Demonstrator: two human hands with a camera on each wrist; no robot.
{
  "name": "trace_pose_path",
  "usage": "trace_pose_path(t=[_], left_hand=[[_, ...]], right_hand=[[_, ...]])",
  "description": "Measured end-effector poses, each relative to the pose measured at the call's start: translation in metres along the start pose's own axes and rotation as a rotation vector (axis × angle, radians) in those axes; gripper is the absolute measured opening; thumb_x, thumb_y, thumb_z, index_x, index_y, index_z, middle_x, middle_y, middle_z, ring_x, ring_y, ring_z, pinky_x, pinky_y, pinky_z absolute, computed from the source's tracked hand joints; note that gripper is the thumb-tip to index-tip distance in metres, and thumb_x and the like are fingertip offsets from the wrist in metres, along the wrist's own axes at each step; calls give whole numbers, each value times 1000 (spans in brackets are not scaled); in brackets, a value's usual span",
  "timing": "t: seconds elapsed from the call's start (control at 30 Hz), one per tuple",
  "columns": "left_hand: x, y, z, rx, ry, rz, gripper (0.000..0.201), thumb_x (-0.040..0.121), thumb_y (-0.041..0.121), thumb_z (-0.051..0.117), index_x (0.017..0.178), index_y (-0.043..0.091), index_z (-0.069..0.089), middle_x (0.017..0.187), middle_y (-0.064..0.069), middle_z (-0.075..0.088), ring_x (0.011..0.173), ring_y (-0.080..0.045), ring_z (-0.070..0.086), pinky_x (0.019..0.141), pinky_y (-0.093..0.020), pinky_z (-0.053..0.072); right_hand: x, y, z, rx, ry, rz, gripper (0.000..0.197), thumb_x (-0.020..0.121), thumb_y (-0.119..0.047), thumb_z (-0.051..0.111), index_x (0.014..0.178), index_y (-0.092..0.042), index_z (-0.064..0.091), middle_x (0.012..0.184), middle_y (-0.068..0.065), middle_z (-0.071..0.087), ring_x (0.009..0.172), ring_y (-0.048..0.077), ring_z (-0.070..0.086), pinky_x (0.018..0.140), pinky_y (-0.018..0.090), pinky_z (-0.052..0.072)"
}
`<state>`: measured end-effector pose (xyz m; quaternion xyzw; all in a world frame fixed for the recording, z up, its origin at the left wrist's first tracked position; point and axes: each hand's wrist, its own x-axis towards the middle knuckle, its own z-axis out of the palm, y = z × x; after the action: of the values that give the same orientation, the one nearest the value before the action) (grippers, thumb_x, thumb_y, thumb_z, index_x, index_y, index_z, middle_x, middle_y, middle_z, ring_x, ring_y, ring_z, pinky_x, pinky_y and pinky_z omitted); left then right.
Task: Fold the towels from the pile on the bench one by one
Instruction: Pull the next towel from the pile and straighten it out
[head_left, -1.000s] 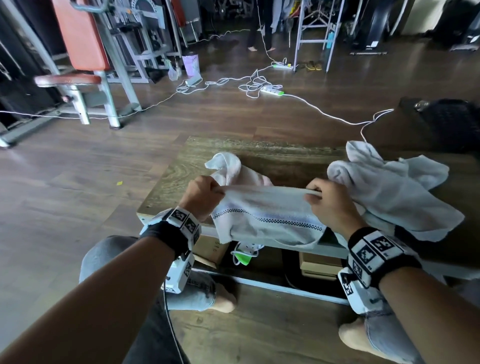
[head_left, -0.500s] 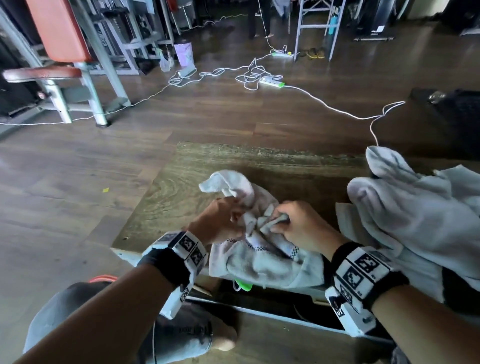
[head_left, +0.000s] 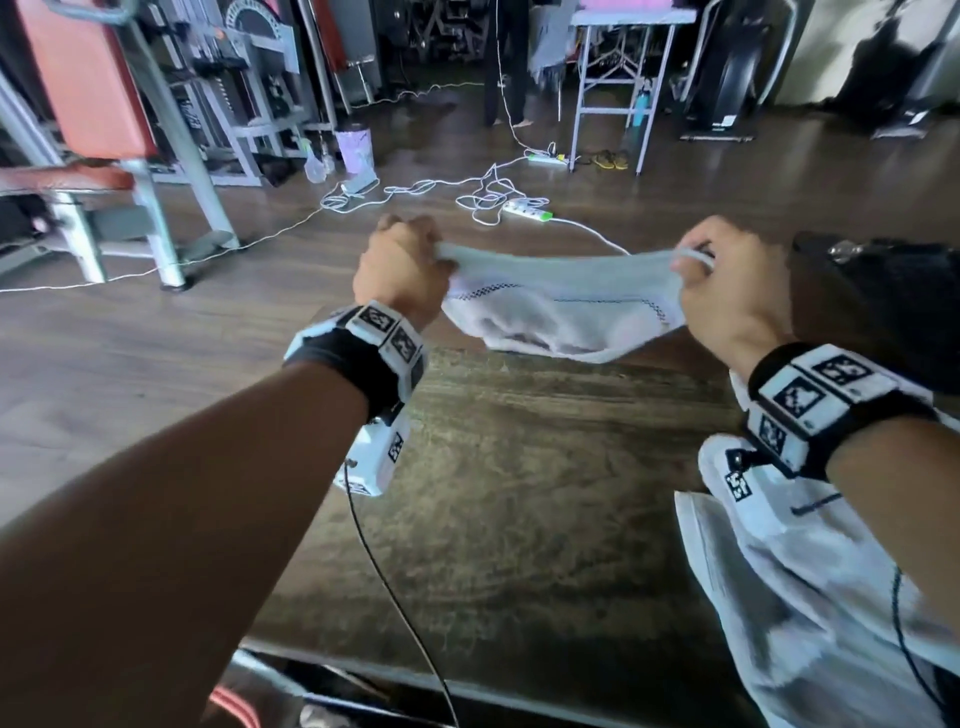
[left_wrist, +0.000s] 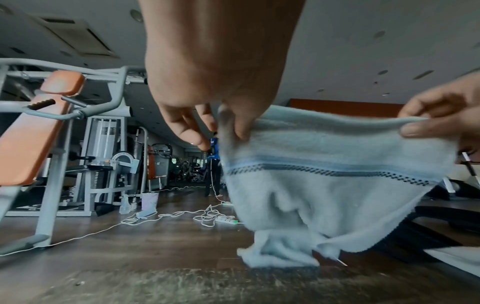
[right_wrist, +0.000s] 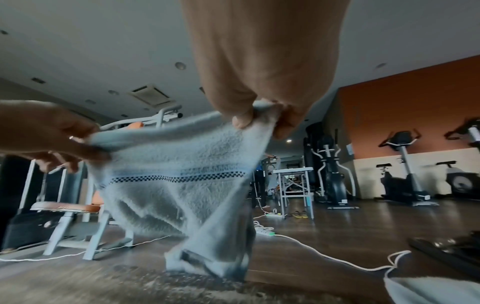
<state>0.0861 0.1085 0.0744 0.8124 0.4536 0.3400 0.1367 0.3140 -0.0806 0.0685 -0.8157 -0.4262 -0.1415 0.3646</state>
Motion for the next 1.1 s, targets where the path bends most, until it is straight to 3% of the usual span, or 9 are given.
trace_pose_path(t=[0.13,0.33,0.43,0.5,0.67,0.77,0.87,0.97,1.1], left_hand=[[1,-2,-6,18,25,-45,22,76,34,72,93,23,64,100,-9,67,89,-35,64,75,-37,52],[-5,12,-1,-382,-66,-222,11,85,14,56,94,13,52,79,-20,69,46,-33,67,43,-45,57],[2,16,-2,-580,-90,-340,19,85,4,48,103,8,49,92,-23,69,55,-33,70,53,-48,60],[7,16,-6,-629,-13,-314,17,79,9,50,94,17,49,100,-18,67,70,-31,71,66,-49,61],[9,0,-6,-643,169,-258,20,79,19,57,75,27,40,84,-7,60,80,-28,63,83,-47,57],[8,-9,0,-651,60,-345,22,67,28,66,73,22,46,88,-15,66,87,-35,68,81,-52,58],[2,-1,6,-722,-78,-358,28,81,11,73,73,16,47,74,-11,63,73,-28,64,80,-51,59],[-1,9,13,-825,-103,-319,32,84,8,73,71,17,45,81,-4,64,76,-20,62,80,-41,59],[-6,2,16,-823,-38,-299,33,81,6,74,67,18,47,75,-4,64,76,-19,63,79,-40,58]], right_hand=[[-1,10,-12,-111,6,-7,2,95,-21,61,97,-21,62,106,4,63,98,37,57,75,42,48],[1,16,-10,-200,-92,61,16,96,-35,61,96,-21,69,109,10,62,103,38,58,78,43,49],[7,21,-8,-227,-173,124,34,94,-49,60,84,-18,68,97,11,66,95,38,59,73,39,48],[9,18,-7,-175,-210,154,41,93,-54,60,77,-16,65,87,7,65,89,37,59,72,37,46],[14,2,11,-60,-189,94,34,92,-44,59,73,-15,60,72,3,61,82,38,60,66,34,45],[17,2,18,90,-176,129,16,89,-34,61,79,-26,70,75,3,70,76,34,70,72,43,59],[22,13,12,214,-65,168,13,83,-26,63,76,-21,72,73,5,73,75,30,73,75,49,61],[21,23,-2,273,57,156,12,85,-18,63,85,-18,75,79,8,75,76,26,74,80,46,60],[8,26,-15,220,-75,103,11,90,-16,67,93,-14,77,81,4,73,83,24,70,79,34,55]])
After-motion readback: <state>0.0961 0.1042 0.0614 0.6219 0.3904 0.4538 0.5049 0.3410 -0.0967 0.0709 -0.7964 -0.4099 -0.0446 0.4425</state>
